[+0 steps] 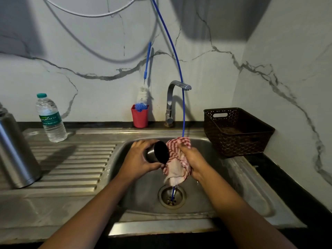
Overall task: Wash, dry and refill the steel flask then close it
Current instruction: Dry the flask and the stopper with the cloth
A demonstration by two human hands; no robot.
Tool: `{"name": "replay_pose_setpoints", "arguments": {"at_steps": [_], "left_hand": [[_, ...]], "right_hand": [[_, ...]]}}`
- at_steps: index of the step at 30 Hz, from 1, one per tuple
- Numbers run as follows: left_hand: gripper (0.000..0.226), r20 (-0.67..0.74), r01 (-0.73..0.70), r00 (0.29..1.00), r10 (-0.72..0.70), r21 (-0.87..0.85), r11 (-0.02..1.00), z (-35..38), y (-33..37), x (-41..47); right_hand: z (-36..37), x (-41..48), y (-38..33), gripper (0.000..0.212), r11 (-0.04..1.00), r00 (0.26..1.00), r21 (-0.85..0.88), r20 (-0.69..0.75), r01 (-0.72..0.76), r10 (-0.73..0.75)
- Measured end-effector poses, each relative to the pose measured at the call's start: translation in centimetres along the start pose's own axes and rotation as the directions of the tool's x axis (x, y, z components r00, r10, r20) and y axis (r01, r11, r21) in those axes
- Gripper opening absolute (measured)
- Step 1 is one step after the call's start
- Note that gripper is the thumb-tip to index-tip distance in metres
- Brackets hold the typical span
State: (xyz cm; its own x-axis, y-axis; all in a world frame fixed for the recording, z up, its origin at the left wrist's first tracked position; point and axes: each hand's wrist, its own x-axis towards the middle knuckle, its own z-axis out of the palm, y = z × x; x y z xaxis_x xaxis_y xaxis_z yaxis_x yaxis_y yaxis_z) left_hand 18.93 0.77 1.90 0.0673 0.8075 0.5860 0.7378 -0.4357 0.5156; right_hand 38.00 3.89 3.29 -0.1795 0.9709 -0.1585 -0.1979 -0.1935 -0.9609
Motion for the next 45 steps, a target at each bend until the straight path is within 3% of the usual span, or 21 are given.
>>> {"name": "replay_pose_setpoints", "arguments": {"at_steps": [5,9,11,15,19,21,24,28,32,37,42,45], "left_hand": [[0.082,0.175,0.153,0.972,-0.156,0.033,0.988,-1.4,-1.5,0.1],[0.089,0.222,0.134,0.963,-0.152,0.094,0.987,-2.9,0.9,0.8],[0.082,0.233,0.120,0.961,-0.146,0.124,0.985,-4.1,1.6,1.0],[0.072,0.393,-0.040,0.911,-0.125,0.386,0.922,-8.3,2.0,0.3],[0.059,0.378,0.072,0.902,-0.206,0.340,0.938,-15.2,2.0,-1.9],[0.070,0.376,0.108,0.888,-0.265,0.391,0.914,-18.8,0.8,-3.4],[0.080,0.378,0.140,0.842,-0.385,0.537,0.832,-23.0,-2.2,-6.1],[0.075,0.374,0.154,0.786,-0.492,0.652,0.743,-26.1,-5.3,-9.7],[0.081,0.376,0.171,0.754,-0.539,0.679,0.714,-26.3,-7.4,-11.9],[0.080,0.355,0.173,0.769,-0.531,0.684,0.709,-25.8,-8.4,-12.9],[0.090,0.311,0.227,0.794,-0.523,0.646,0.729,-26.4,-8.8,-13.3],[0.081,0.130,0.385,0.856,-0.500,0.486,0.785,-29.7,-8.2,-12.7]], "right_hand": [[-2.3,0.4,-2.5,0.033,0.958,0.995,0.281,-0.087,0.061,-0.038],[-1.1,-0.5,-1.3,0.029,0.997,0.991,0.073,-0.134,0.034,-0.024],[0.1,-1.1,-1.1,0.026,0.998,0.991,0.008,-0.121,0.055,-0.053],[3.1,-1.6,-1.9,0.019,0.995,0.991,-0.010,-0.084,0.099,-0.100],[6.4,-1.0,-1.3,0.034,0.992,0.990,0.097,-0.123,0.079,-0.066],[8.1,-0.8,0.0,0.041,0.982,0.994,0.185,-0.110,0.046,-0.026],[9.8,-1.2,2.4,0.028,0.962,0.994,0.272,-0.109,0.012,0.018],[9.8,-0.8,4.3,0.036,0.989,0.983,0.149,-0.182,0.008,0.019],[10.2,-1.2,4.7,0.034,0.995,0.990,0.097,-0.139,0.011,0.003],[11.0,-2.0,4.7,0.020,0.999,0.997,0.027,-0.078,0.027,-0.025],[10.9,-2.0,4.7,0.018,0.999,0.997,-0.007,-0.060,0.039,-0.039],[10.9,-2.0,4.7,0.018,0.999,0.998,-0.014,-0.056,0.040,-0.041]]}}
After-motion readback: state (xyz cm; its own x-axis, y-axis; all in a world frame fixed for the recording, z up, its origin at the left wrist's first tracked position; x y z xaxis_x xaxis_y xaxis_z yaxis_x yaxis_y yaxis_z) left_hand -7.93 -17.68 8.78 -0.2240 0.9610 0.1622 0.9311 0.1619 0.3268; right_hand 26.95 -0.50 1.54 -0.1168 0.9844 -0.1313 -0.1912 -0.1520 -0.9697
